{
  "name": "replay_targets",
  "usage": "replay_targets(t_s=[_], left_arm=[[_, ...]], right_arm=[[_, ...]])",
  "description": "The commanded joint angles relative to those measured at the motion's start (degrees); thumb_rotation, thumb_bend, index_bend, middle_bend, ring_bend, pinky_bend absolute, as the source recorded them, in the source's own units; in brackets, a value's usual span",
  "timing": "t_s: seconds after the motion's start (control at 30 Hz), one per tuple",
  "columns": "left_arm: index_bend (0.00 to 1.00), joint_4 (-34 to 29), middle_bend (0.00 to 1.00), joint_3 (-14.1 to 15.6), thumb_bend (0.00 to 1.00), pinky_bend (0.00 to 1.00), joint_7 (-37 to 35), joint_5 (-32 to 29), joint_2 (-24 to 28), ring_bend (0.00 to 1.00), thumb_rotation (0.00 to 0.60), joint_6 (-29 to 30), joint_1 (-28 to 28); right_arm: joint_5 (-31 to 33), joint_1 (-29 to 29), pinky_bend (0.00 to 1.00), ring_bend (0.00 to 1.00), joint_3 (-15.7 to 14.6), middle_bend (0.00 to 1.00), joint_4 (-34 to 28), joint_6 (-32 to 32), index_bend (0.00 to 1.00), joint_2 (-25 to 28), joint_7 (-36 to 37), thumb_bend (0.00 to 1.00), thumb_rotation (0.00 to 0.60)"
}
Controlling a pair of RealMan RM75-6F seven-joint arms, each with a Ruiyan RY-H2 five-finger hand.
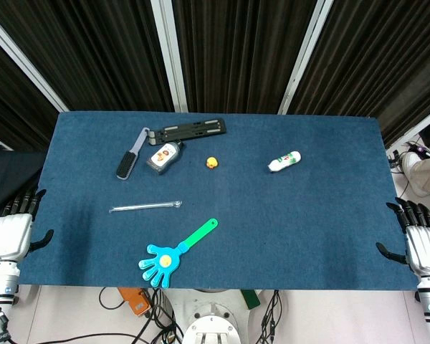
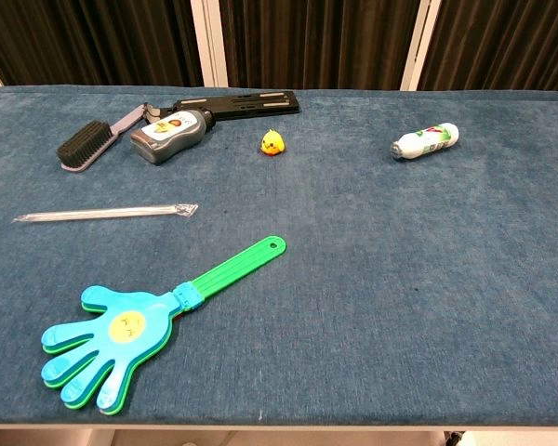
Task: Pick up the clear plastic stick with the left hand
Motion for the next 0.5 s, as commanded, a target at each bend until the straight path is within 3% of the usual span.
replay_targets(t_s=[0.03, 0.33, 0.5], left_arm=[[0.06, 0.1, 0.00, 0.0, 0.26, 0.14, -0.1, -0.1, 0.0, 0.00, 0.600, -0.1, 0.0], [0.06, -0.2, 0.00, 0.1, 0.26, 0.14, -0.2, 0.2, 0.0, 0.00, 0.600, -0.4, -0.2], [0.06, -2.3, 0.00, 1.2, 0.26, 0.14, -4.1, 2.0, 0.4, 0.00, 0.600, -3.1, -1.1]], right_arm=[[0.1, 0.0, 0.08, 0.11, 0.0, 0.14, 0.0, -0.1, 0.21, 0.0, -0.1, 0.30, 0.600], [0.3, -0.1, 0.08, 0.11, 0.0, 0.14, -0.2, 0.0, 0.21, 0.0, -0.1, 0.30, 0.600], [0.3, 0.2, 0.08, 0.11, -0.2, 0.14, -0.7, -0.7, 0.21, -0.1, -0.4, 0.30, 0.600]])
